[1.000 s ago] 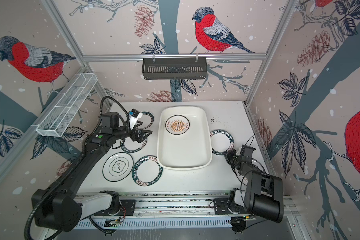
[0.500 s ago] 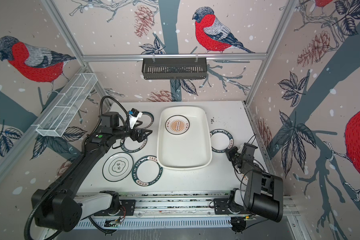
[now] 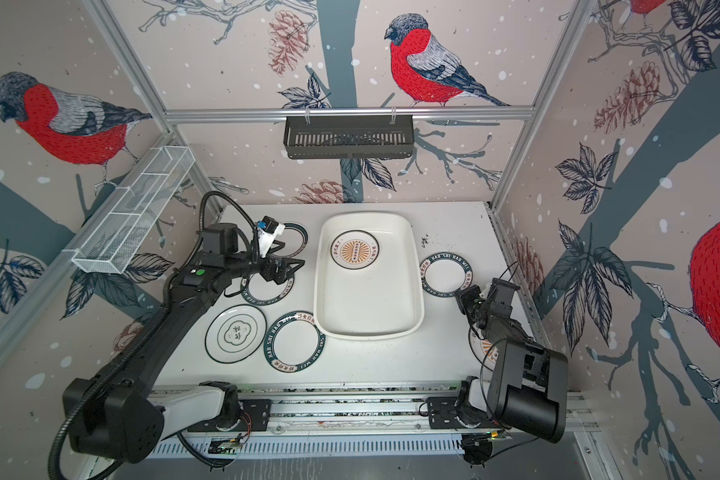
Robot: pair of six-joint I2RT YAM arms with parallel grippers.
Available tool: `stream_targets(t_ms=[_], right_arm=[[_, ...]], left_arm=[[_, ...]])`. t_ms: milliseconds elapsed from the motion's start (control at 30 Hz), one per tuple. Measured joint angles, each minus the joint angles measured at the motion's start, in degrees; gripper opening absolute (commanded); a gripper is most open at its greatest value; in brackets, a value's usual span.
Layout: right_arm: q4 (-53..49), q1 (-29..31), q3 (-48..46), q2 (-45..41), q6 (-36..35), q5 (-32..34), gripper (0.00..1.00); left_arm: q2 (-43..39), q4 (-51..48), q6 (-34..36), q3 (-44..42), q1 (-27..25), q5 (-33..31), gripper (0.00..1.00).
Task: Place the plates into the plastic bin on the countertop
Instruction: 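Lift the green-rimmed plate with the right gripper, then carry the green-rimmed plate with the right gripper over the bin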
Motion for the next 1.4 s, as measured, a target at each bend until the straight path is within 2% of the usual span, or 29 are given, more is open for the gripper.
stream_targets(t_ms=[567, 933, 1200, 1400], right_arm=[[-3.7, -1.2, 7.9, -2.6, 0.1, -0.3, 0.01], [-9.1, -0.4, 17.6, -4.5, 0.1, -1.0, 0.02], [-12.1, 4.0, 21.8, -5.4, 0.0, -0.7, 0.01], [-12.6, 11.0, 25.6, -5.4, 0.2, 0.9, 0.01]], left_arm=[[0.0, 0.0, 0.2, 0.1, 0.0, -0.4, 0.98], [-0.5, 0.0, 0.0, 0.1, 0.0, -1.5, 0.98], [-0.9, 0.0, 0.0, 0.1, 0.0, -1.5, 0.98], [-0.9, 0.3, -0.6, 0.1, 0.0, -1.4, 0.98]])
